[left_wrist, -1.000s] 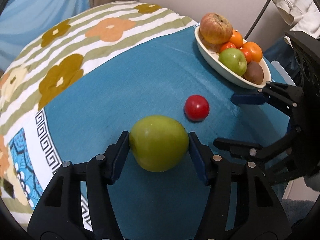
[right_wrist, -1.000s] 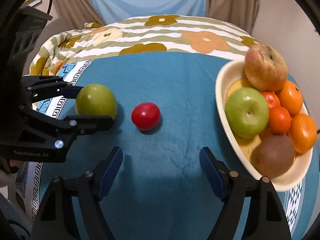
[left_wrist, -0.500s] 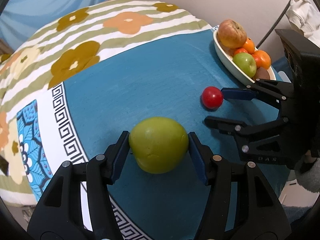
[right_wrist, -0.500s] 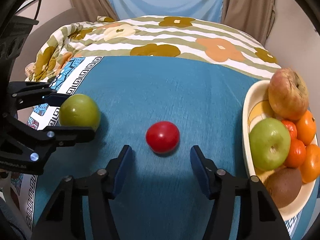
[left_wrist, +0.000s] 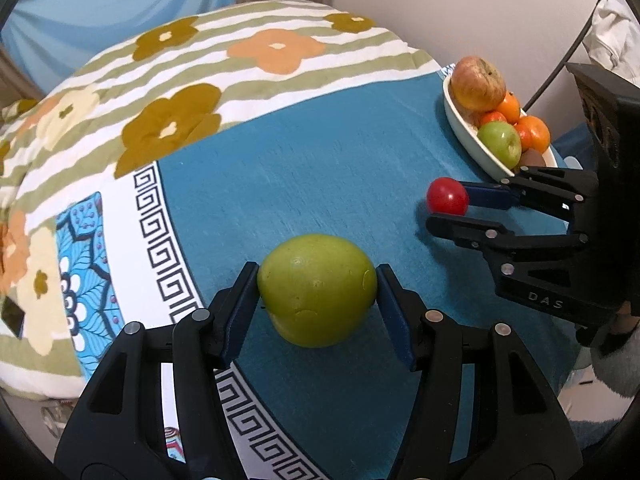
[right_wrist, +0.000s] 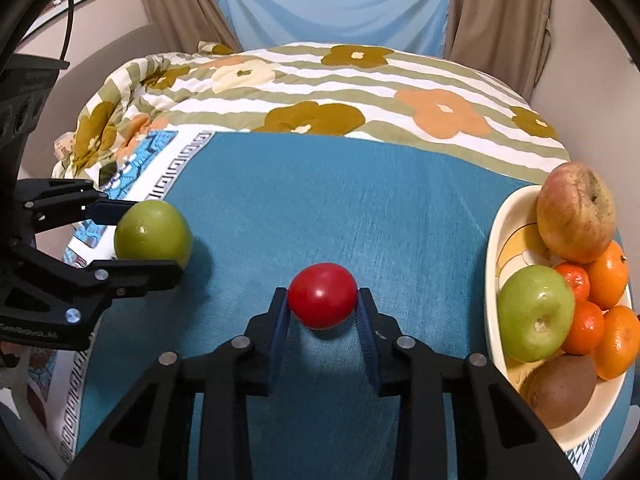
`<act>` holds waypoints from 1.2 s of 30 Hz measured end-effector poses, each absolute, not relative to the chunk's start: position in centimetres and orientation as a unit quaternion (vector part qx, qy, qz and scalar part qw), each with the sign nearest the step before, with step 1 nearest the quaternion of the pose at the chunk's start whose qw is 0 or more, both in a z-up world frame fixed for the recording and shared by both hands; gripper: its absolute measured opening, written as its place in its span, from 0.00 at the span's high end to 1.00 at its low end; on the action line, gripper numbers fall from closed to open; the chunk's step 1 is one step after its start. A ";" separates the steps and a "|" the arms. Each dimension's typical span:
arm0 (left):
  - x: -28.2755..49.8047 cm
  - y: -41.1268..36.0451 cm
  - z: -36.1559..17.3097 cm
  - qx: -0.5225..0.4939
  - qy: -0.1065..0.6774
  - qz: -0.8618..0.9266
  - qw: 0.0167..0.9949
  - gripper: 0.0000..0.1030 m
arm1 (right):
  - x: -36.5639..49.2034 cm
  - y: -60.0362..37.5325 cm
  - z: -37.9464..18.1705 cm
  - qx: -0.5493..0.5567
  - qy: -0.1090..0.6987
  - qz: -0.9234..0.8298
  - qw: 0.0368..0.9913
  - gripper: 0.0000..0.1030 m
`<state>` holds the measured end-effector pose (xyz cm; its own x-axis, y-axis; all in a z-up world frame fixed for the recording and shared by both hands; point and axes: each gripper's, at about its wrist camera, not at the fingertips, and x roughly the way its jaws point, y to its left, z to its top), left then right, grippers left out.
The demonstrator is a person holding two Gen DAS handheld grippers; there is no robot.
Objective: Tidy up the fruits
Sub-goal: 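Carry the green apple to the bowl with the left tool while the right tool carries the tomato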
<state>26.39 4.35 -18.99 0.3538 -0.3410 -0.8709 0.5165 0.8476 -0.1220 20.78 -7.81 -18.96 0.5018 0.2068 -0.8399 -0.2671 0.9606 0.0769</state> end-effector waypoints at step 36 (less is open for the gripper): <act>27.9 -14.6 -10.7 0.082 0.445 -0.319 0.833 0.39 | 15.6 -27.8 -10.5 0.046 0.456 0.029 0.889 0.70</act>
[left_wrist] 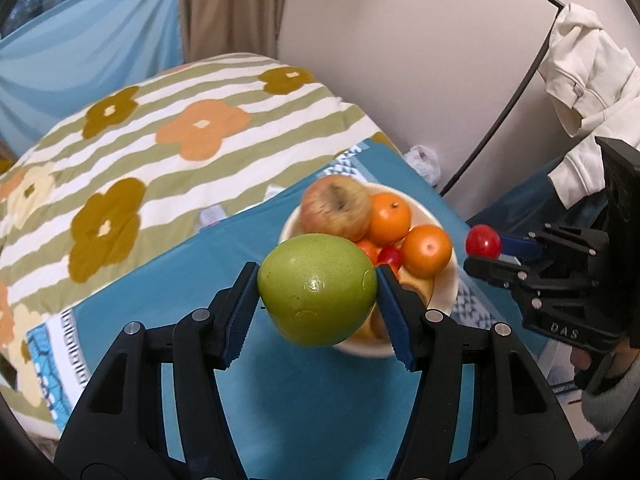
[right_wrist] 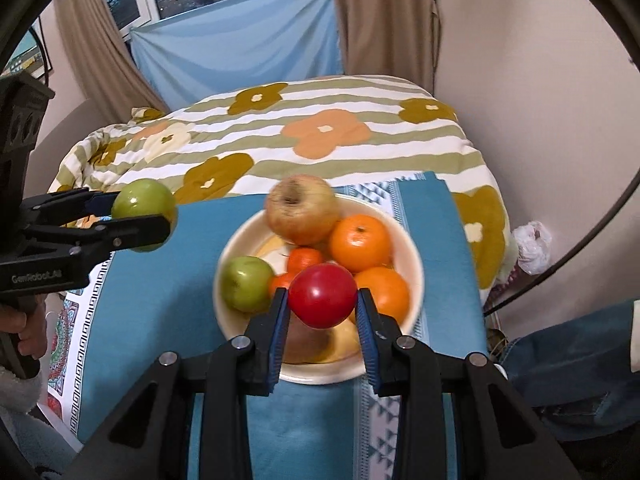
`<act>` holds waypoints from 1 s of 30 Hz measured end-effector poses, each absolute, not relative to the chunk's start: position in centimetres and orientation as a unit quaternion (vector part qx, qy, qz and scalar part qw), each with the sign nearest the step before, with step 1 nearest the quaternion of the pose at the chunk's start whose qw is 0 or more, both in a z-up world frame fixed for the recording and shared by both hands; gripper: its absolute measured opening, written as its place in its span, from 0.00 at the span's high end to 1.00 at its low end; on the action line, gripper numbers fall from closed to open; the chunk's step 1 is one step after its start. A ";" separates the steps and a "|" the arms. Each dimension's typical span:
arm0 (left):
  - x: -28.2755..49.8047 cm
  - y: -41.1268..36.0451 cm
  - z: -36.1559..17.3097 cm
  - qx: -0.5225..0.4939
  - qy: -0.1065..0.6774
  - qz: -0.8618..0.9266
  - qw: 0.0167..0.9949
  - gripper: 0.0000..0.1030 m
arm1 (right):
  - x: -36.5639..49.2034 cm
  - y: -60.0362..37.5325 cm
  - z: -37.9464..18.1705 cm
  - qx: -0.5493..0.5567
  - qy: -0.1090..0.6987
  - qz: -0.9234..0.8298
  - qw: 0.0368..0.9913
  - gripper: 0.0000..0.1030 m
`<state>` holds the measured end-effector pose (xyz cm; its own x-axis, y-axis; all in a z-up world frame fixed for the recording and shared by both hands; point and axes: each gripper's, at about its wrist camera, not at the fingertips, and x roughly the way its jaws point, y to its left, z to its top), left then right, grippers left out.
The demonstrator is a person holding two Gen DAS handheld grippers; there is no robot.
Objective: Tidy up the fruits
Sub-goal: 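Carry the green apple to the bowl with the left tool while the right tool carries the tomato, then release the green apple into the bowl with the left tool while the right tool releases the tomato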
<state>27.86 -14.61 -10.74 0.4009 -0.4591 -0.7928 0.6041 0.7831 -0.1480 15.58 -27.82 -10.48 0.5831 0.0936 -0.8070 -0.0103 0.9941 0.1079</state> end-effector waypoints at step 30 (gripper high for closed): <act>28.7 -21.5 -12.8 0.101 0.451 -0.327 0.824 0.03 | 15.2 -33.4 -13.6 0.067 0.486 0.030 0.871 0.70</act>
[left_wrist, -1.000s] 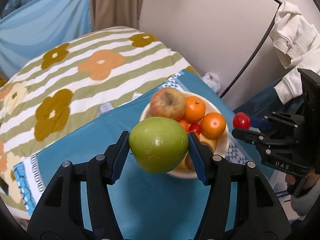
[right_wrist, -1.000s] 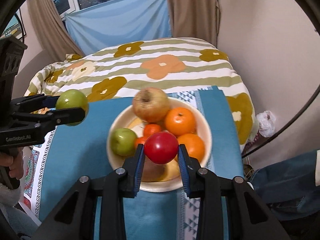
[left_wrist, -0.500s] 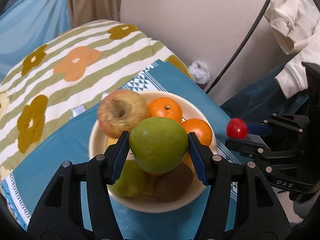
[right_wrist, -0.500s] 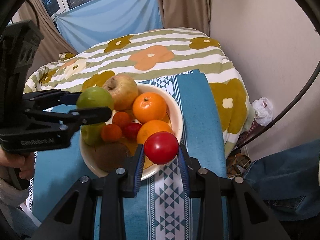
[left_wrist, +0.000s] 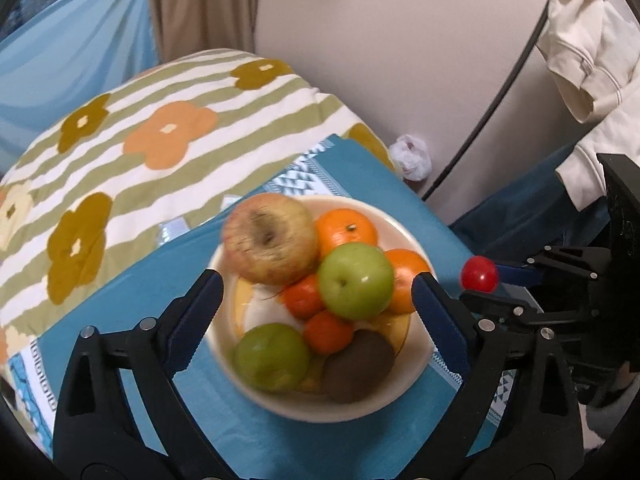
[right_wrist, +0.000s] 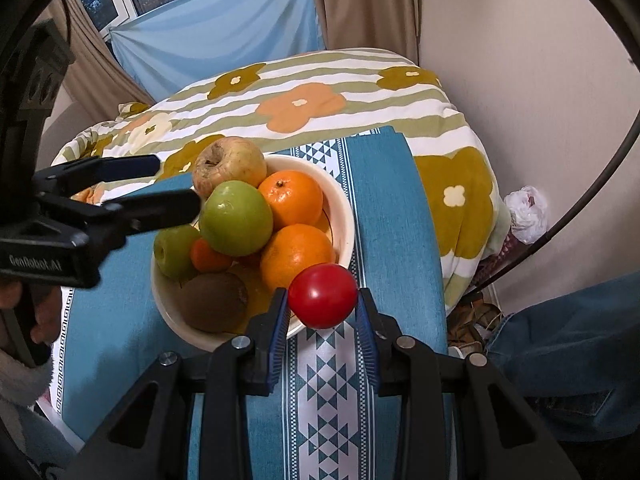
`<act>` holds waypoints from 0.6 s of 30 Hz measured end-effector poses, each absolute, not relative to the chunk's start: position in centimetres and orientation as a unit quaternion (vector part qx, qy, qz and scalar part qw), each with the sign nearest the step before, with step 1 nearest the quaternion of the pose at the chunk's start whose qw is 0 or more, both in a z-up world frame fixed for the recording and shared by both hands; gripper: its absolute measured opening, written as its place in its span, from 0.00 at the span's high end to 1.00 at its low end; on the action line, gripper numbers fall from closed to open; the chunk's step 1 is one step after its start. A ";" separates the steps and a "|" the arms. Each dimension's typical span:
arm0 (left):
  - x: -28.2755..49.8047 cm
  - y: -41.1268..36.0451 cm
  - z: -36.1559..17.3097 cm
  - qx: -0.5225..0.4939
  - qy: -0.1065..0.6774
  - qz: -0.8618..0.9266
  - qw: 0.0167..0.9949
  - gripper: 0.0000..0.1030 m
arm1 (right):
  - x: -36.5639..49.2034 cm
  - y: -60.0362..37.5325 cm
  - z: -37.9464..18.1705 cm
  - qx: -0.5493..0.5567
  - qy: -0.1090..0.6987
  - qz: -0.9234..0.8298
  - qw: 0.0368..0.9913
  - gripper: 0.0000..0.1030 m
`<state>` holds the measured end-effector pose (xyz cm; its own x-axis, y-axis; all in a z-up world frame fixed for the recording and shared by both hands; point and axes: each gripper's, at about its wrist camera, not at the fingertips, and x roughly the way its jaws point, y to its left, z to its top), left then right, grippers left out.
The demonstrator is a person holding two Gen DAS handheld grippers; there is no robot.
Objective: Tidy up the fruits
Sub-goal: 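Release the green apple into the bowl with the left tool while the right tool releases the tomato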
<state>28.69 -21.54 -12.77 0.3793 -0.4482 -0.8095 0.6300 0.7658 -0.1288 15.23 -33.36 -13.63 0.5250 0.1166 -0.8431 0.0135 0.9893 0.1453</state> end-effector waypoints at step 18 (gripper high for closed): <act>26.0 -12.7 -11.1 0.060 0.457 -0.246 0.853 0.03 | 16.4 -28.2 -13.1 0.039 0.478 0.090 0.873 0.70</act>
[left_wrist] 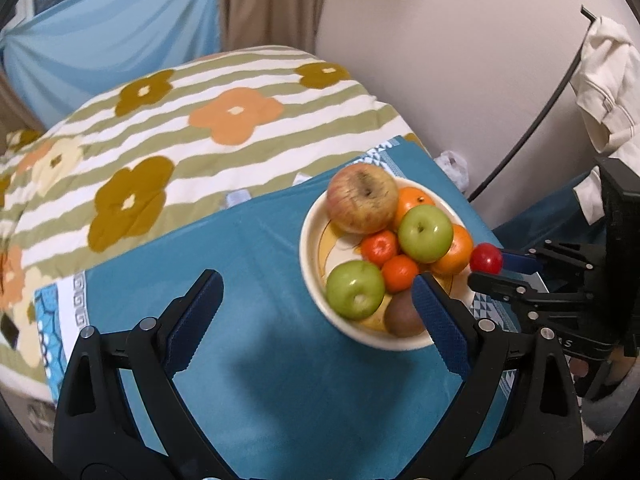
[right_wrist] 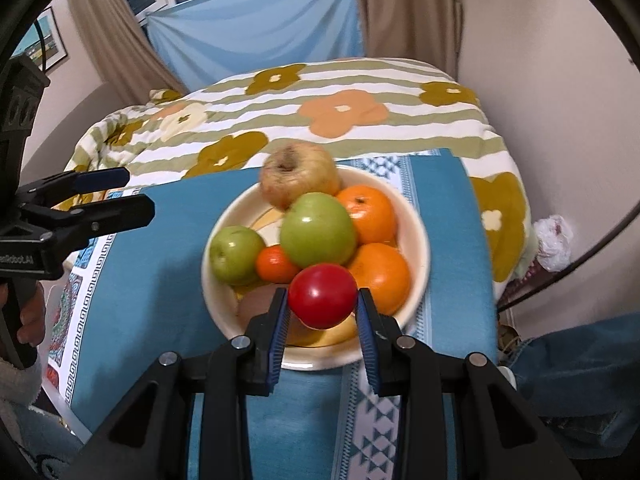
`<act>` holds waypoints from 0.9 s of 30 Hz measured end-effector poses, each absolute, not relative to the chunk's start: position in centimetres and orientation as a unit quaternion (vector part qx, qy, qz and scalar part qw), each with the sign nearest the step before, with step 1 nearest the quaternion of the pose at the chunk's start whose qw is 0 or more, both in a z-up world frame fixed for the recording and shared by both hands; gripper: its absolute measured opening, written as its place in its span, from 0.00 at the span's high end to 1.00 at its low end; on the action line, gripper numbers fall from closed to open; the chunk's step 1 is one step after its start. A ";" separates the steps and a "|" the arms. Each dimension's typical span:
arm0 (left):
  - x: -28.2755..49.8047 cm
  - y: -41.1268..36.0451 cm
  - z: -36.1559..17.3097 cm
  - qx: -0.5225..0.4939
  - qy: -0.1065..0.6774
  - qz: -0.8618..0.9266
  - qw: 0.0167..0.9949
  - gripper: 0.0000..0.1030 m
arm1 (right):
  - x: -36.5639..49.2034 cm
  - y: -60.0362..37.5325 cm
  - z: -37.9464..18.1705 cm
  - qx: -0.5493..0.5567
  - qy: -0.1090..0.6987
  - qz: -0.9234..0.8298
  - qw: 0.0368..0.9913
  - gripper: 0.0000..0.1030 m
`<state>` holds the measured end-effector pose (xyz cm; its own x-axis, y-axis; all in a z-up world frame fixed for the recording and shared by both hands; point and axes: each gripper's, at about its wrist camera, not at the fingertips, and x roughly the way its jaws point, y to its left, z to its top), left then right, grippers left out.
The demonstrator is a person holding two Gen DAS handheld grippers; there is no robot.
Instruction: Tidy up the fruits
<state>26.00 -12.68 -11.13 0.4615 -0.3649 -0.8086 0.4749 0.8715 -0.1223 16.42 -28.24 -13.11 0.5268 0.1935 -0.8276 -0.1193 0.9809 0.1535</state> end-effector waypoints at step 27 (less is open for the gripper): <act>22.5 -10.8 -14.1 0.018 0.478 -0.168 0.862 0.03 | 15.7 -28.0 -15.1 0.009 0.463 0.134 0.876 0.16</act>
